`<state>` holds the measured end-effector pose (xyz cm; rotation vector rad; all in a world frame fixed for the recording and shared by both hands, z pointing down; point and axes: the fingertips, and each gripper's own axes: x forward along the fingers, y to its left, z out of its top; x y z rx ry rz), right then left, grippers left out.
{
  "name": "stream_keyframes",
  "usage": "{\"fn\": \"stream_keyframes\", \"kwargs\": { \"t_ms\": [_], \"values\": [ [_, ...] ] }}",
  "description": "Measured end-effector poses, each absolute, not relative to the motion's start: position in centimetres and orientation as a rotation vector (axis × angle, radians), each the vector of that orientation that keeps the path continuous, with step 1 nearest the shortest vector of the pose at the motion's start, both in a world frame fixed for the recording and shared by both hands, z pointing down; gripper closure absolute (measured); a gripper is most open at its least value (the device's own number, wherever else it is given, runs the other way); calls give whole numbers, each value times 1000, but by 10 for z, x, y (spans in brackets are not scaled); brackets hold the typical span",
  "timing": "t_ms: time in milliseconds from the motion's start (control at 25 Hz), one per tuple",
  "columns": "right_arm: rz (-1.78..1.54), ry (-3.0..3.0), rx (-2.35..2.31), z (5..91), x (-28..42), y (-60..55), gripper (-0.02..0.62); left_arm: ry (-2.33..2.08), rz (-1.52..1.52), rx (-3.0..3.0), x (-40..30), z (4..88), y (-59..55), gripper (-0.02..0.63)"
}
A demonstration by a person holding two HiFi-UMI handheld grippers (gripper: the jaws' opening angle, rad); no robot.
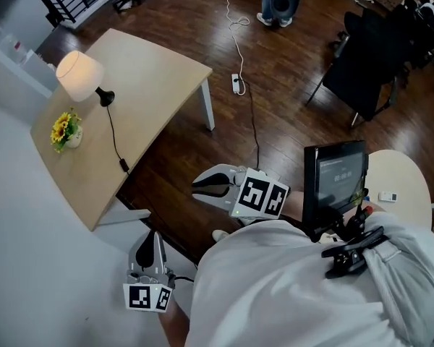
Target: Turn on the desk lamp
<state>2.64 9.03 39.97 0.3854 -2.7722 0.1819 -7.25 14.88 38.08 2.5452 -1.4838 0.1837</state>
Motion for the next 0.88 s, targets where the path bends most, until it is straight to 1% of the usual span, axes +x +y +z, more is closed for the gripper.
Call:
{"fn": "stream_keyframes", "kwargs": {
  "t_ms": [440, 880],
  "values": [
    [145, -2772, 344, 387, 73, 113, 548, -1480, 244, 2541, -20, 368, 168, 586],
    [156, -2755, 353, 395, 79, 110, 548, -1464, 269, 2537, -13, 373, 163, 587]
  ]
}}
